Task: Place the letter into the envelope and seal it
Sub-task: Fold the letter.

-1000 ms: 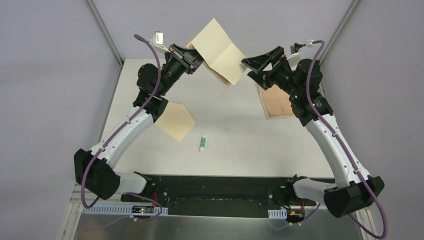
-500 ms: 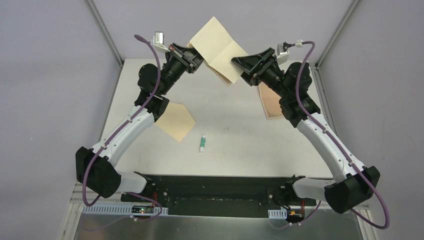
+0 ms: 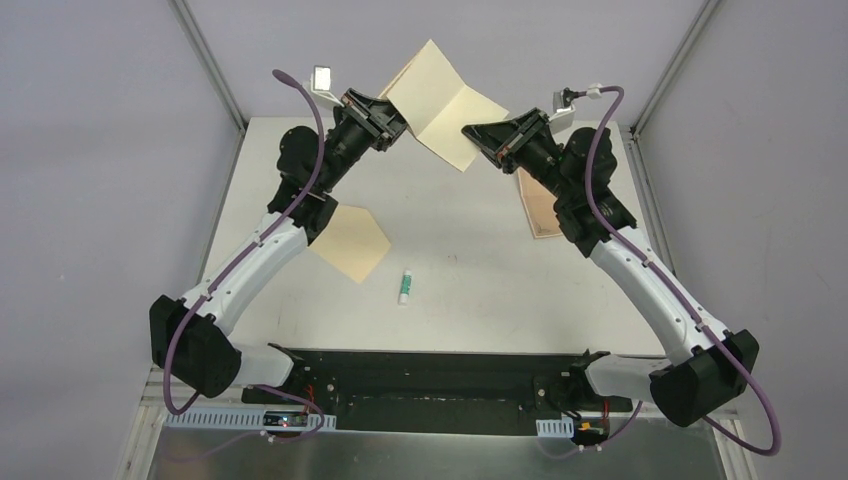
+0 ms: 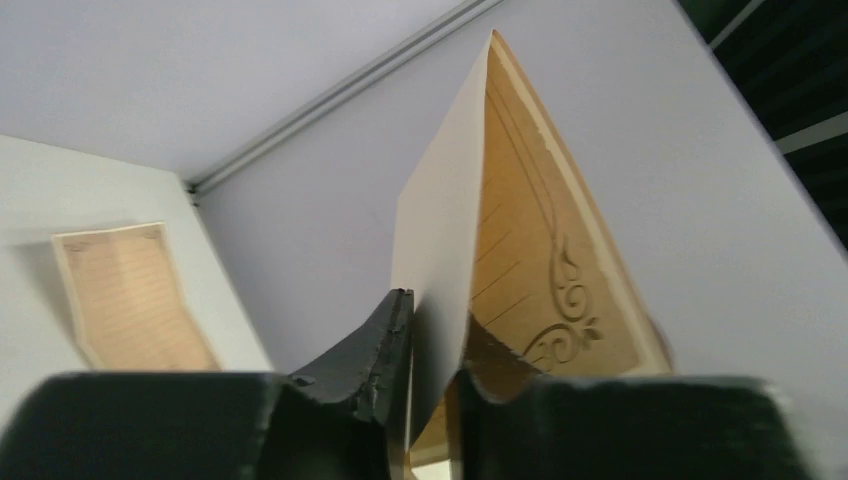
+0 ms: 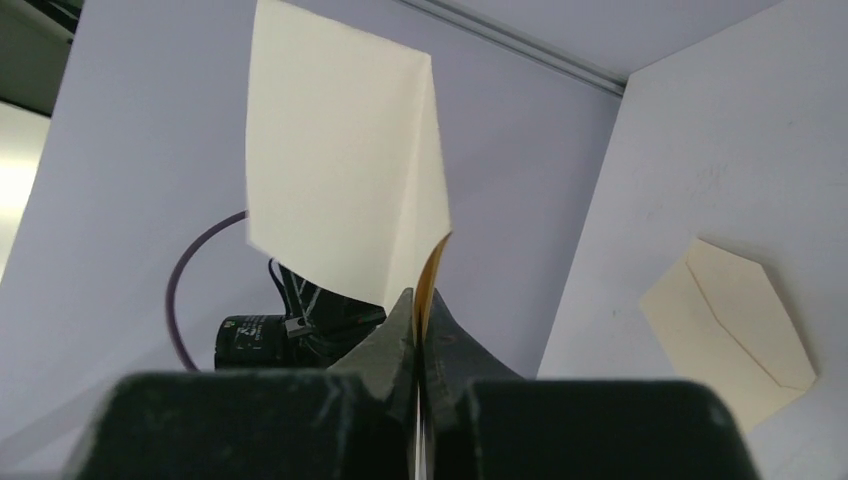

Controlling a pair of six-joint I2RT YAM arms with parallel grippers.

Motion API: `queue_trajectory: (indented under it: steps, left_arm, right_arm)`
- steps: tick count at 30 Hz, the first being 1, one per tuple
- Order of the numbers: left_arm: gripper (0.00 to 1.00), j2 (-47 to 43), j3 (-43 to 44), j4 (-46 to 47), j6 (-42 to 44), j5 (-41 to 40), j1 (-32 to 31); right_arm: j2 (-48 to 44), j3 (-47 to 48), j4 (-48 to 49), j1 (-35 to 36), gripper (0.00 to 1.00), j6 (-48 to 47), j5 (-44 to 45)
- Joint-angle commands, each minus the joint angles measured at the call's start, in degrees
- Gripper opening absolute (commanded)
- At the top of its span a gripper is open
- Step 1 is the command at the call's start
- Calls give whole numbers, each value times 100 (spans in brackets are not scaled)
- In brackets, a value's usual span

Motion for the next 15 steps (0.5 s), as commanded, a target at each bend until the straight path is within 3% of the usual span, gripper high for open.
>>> queue_trajectory:
  steps: [1, 6, 10, 15]
  left_arm:
    - [25, -430, 95, -649, 821, 104, -9]
    - [50, -824, 300, -1696, 1709, 301, 254]
    - [60, -1154, 429, -2251, 2282, 776, 717]
    - [64, -1322, 763, -3186, 2963, 1161, 1273]
  right_arm:
    - [-256, 206, -259, 1, 0, -526, 325]
    - [-428, 523, -882, -85, 0, -1292, 241]
    - [-462, 1042, -1594, -172, 0, -2120, -89]
    - [-535, 1641, -2528, -192, 0, -3226, -476]
